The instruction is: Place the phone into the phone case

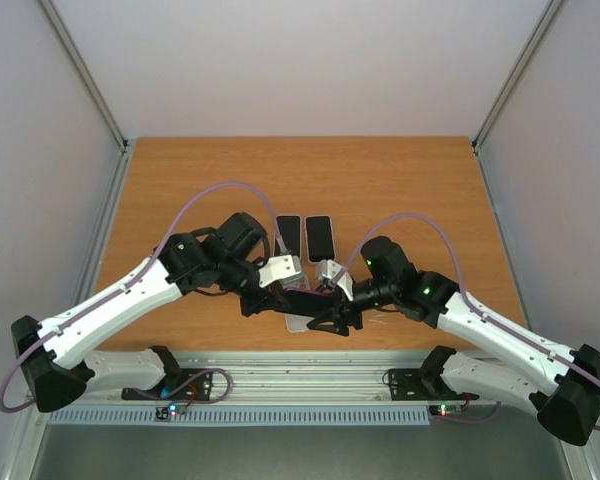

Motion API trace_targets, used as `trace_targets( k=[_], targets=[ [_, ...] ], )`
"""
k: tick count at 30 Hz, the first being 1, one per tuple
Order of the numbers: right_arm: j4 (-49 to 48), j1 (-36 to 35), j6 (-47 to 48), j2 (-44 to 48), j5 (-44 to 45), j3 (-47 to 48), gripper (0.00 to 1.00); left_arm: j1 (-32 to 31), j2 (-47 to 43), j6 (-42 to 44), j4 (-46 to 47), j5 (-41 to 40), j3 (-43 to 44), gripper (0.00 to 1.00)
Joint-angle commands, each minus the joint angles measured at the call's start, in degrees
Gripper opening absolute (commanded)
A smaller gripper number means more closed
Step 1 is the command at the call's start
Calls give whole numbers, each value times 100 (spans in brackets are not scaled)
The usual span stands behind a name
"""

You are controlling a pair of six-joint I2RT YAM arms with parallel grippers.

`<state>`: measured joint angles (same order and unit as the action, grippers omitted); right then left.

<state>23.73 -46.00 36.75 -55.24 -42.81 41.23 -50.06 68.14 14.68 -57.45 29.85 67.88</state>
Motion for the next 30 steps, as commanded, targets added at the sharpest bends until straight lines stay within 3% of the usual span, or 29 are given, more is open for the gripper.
trace_targets(
  k=[1, 14, 27, 30],
  targets=[
    [170, -44, 435, 131, -362, 219, 71, 25, -101, 153, 255, 326, -60, 1],
    [398, -44, 620, 302, -597, 267, 54, 32, -249, 275, 201, 675, -213, 0],
    [690, -44, 612, 168, -755, 473, 2, 30, -333, 362, 223, 542, -287, 0],
    [695, -41, 523, 172, -734, 504, 1, 32, -407, 384, 241, 426, -310, 0]
  ],
)
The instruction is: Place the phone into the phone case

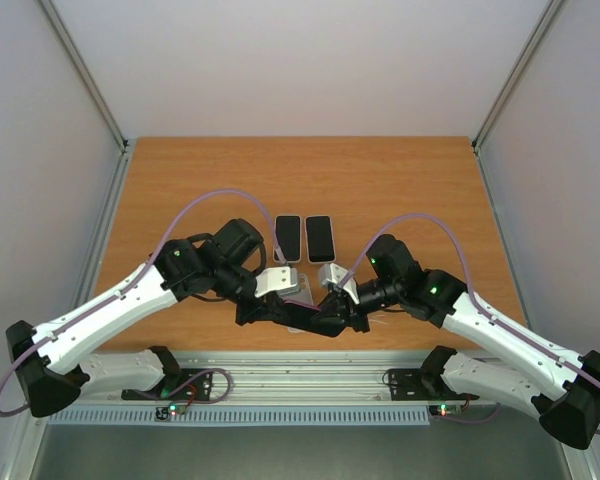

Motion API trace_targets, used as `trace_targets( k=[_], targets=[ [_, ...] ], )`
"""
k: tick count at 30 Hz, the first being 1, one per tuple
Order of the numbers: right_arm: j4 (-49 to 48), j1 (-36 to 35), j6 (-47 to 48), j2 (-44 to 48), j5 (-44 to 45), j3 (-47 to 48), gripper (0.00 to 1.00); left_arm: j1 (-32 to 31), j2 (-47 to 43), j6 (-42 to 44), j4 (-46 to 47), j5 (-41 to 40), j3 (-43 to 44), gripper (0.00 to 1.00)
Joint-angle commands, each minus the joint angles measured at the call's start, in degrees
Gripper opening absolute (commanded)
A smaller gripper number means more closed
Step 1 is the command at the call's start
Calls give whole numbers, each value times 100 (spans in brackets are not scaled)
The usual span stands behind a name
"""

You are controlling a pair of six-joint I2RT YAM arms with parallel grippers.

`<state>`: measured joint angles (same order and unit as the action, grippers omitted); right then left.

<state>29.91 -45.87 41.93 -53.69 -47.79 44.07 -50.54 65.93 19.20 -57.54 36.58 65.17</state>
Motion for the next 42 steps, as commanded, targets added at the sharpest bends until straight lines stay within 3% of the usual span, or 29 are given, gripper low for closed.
trace_targets(
  k=[1, 4, 9, 14, 19, 23, 29, 34, 42],
  targets=[
    [78, -54, -27, 18, -237, 223, 1, 83, -220, -78, 275, -344, -46, 0],
    [43, -55, -188, 16, 18, 239, 1, 86, -309, -142, 370, -583, -90, 8],
    [-94, -55, -612, 8, 455, 257, 1, 89, -522, -369, 632, -1162, -148, 49],
    [-478, -59, -1163, 71, 825, 250, 1, 88, -773, -682, 989, -1937, -77, 76],
    [-1119, -75, -2160, -135, 1174, 206, 1, 89, -1013, -1626, 1411, -3239, -8, 99],
    [-1485, -343, -2755, -486, 1896, 121, 1, 88, -1381, -2826, 1827, -4202, -354, 99],
    [-1881, -565, -3711, -1221, 2715, 119, 1, 84, -2081, -4149, 2236, -4995, -1199, 99],
    [-2472, -769, -4429, -1599, 3367, -110, 1, 88, -2386, -4930, 2723, -5172, -2017, 99],
    [-3351, -986, -5419, -1689, 4376, -894, 1, 88, -2145, -5849, 3585, -4925, -3034, 99]
  ],
)
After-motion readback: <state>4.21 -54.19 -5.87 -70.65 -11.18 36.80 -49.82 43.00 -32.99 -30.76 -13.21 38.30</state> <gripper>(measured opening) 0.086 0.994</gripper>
